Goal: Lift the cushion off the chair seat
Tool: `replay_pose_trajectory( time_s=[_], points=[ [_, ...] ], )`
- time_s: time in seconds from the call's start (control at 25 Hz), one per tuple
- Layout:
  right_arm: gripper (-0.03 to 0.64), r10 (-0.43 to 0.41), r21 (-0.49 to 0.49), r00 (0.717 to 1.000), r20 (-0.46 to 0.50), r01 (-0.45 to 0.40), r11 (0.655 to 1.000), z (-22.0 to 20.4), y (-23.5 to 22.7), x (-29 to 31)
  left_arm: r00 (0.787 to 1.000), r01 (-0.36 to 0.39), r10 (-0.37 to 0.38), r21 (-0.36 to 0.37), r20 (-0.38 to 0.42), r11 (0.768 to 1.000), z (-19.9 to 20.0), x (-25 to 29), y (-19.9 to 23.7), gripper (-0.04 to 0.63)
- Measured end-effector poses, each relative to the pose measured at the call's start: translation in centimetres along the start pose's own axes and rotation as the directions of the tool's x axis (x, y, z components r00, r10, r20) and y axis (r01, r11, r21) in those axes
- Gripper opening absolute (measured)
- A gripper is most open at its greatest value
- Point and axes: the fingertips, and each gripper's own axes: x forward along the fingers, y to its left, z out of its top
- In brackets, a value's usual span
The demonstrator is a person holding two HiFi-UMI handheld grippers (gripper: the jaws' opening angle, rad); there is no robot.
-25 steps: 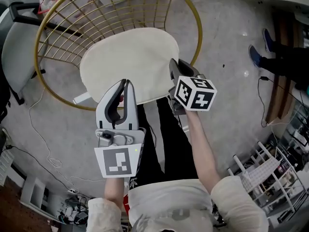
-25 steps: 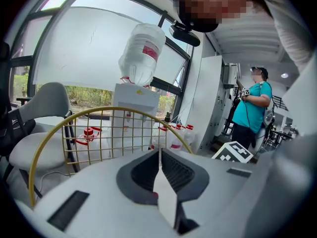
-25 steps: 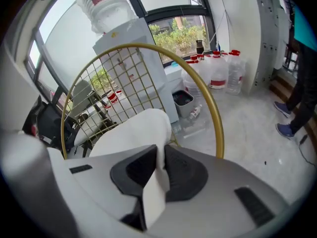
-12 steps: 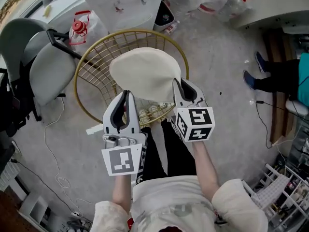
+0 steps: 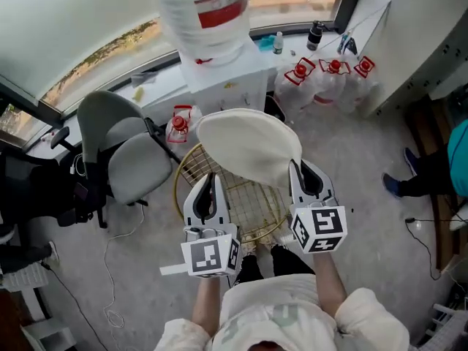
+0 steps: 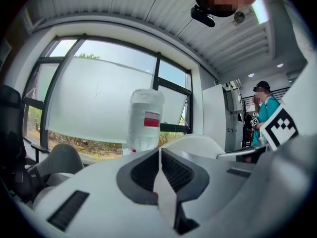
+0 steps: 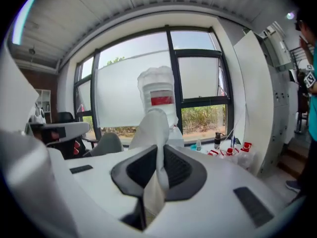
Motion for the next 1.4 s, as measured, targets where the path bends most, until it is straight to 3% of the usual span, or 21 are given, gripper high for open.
replay_pose_trajectory(
  time_s=[0.24, 0.44, 0.88, 1.4],
  points=[
    [0.046, 0.074, -0.011, 0.984, 0.160, -0.073, 0.997, 8.8, 1.8, -2.2, 0.988, -0.042, 0.033, 0.054, 0.148, 0.998, 7.8, -1.8, 0.3, 0.028],
    [0.046, 0.143, -0.021, 0.960, 0.243, -0.142, 0.990, 12.4, 4.1, -3.1, 0.972, -0.081, 0.069, 0.046, 0.225, 0.996, 10.6, -3.5, 0.7, 0.028],
    [0.046, 0.225, -0.024, 0.940, 0.255, -0.226, 0.974, 13.4, 6.0, -4.0, 0.960, -0.133, 0.110, 0.072, 0.256, 0.989, 12.3, -5.0, 1.2, 0.028],
    [0.046, 0.208, -0.035, 0.942, 0.265, -0.206, 0.978, 13.5, 5.0, -4.7, 0.955, -0.146, 0.123, 0.069, 0.272, 0.987, 12.7, -5.2, 0.8, 0.028]
  ],
)
